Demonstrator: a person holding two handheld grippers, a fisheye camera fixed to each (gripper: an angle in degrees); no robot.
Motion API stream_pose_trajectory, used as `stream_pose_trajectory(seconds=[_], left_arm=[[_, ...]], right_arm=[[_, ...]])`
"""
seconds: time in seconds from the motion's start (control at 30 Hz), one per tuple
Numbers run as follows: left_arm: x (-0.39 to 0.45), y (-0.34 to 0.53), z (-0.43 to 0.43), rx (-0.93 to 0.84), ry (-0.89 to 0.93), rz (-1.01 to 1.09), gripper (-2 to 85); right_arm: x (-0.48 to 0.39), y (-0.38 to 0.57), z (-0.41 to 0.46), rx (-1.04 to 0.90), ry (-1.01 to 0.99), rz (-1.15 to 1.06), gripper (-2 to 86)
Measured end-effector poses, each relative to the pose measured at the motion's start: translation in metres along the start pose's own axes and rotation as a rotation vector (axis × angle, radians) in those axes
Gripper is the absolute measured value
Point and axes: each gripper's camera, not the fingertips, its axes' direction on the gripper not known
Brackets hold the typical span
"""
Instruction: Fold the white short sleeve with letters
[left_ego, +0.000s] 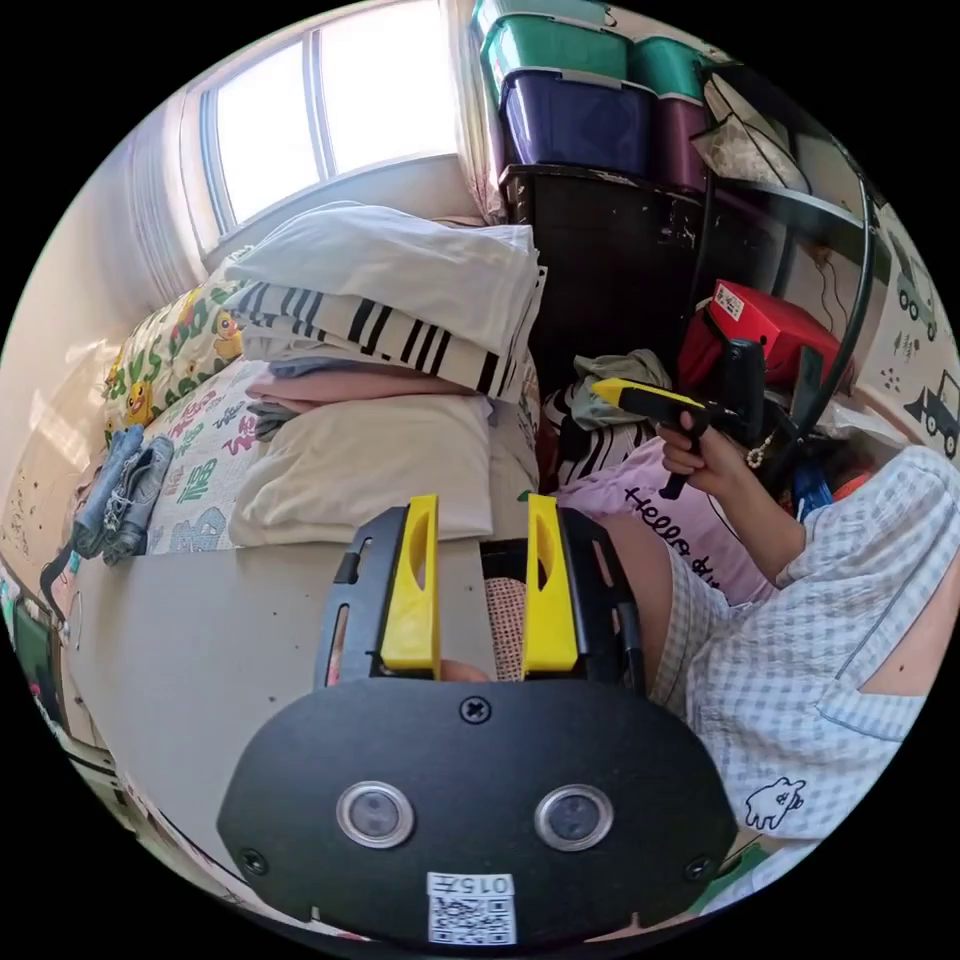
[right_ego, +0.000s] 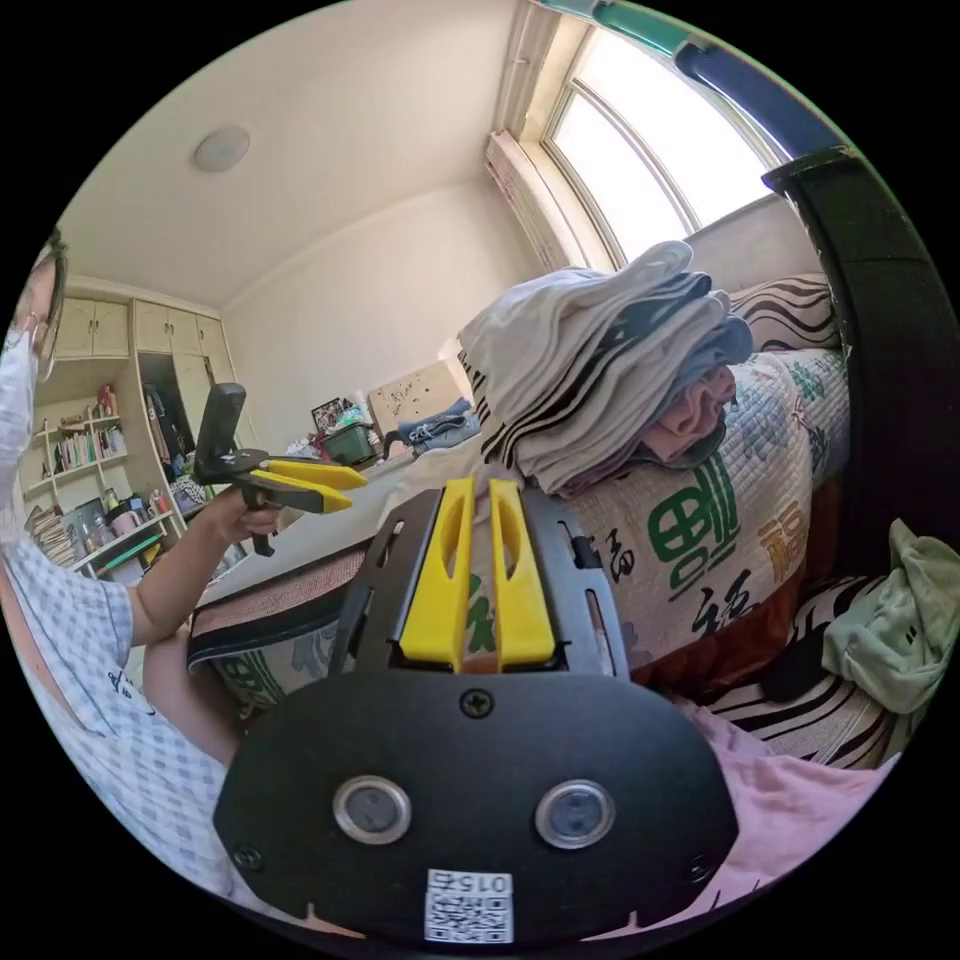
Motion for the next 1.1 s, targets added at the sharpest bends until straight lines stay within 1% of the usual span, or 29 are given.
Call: stream_pose_trajectory(seconds=[0.1, 0.2, 0.23, 0.27, 0.33, 0.37, 0.4, 0.43, 0.5, 0.57, 0.67, 0.7, 0.8, 0.83, 0.9, 0.97, 1.1], left_arm=[[0.000, -0.007, 0.019, -0.007, -0.034, -0.047, 12.9], [0.008, -0.021, 0.047, -0.071, 0.059, -0.054, 13.3], [0.012, -0.024, 0.051, -0.082, 0.041, -0.049, 13.4], [0.018, -0.029, 0.060, -0.096, -0.015, -0.040, 13.4], [0.022, -0.034, 0.073, -0.116, -0.021, -0.042, 12.7], [0.021, -0.039, 0.080, -0.144, -0.020, -0.055, 11.6], [0.019, -0.041, 0.082, -0.138, -0.043, -0.072, 8.0], [0.019, -0.042, 0.082, -0.133, -0.049, -0.075, 6.2], [0.014, -0.048, 0.086, -0.139, -0.002, -0.090, 0.7], [0.012, -0.050, 0.089, -0.132, 0.020, -0.081, 0.1], [0.013, -0.057, 0.088, -0.126, 0.040, -0.064, 0.9], [0.020, -0.061, 0.087, -0.135, 0.025, -0.030, 3.9], [0.048, -0.073, 0.094, -0.177, 0.027, 0.086, 8.8], [0.053, -0.075, 0.097, -0.177, 0.001, 0.096, 8.7], [0.063, -0.081, 0.110, -0.189, -0.111, 0.099, 7.0], [0.064, -0.086, 0.113, -0.196, -0.147, 0.101, 6.0], [0.061, -0.094, 0.110, -0.195, -0.153, 0.105, 4.9]], right_arm=[[0.001, -0.022, 0.016, -0.068, -0.028, -0.018, 4.0], [0.000, -0.042, 0.039, -0.121, -0.049, -0.022, 5.3], [-0.001, -0.049, 0.047, -0.128, -0.059, -0.026, 5.6], [-0.002, -0.056, 0.056, -0.139, -0.068, -0.035, 5.8], [-0.002, -0.068, 0.070, -0.169, -0.067, -0.043, 6.1], [-0.002, -0.076, 0.079, -0.184, -0.064, -0.047, 6.3], [-0.001, -0.080, 0.082, -0.188, -0.060, -0.050, 6.5], [0.000, -0.089, 0.089, -0.194, -0.046, -0.054, 6.9], [0.004, -0.102, 0.098, -0.214, -0.025, -0.060, 7.5], [0.014, -0.119, 0.111, -0.255, -0.006, -0.042, 8.1], [0.028, -0.138, 0.121, -0.275, -0.007, -0.019, 8.5], [0.031, -0.141, 0.121, -0.273, -0.007, -0.014, 8.5], [0.046, -0.156, 0.122, -0.251, 0.007, 0.025, 9.0], [0.052, -0.161, 0.123, -0.248, 0.007, 0.041, 9.4], [0.059, -0.170, 0.125, -0.259, -0.008, 0.055, 9.7], [0.065, -0.180, 0.126, -0.267, -0.007, 0.051, 10.0], [0.075, -0.191, 0.126, -0.276, 0.002, 0.042, 10.0]])
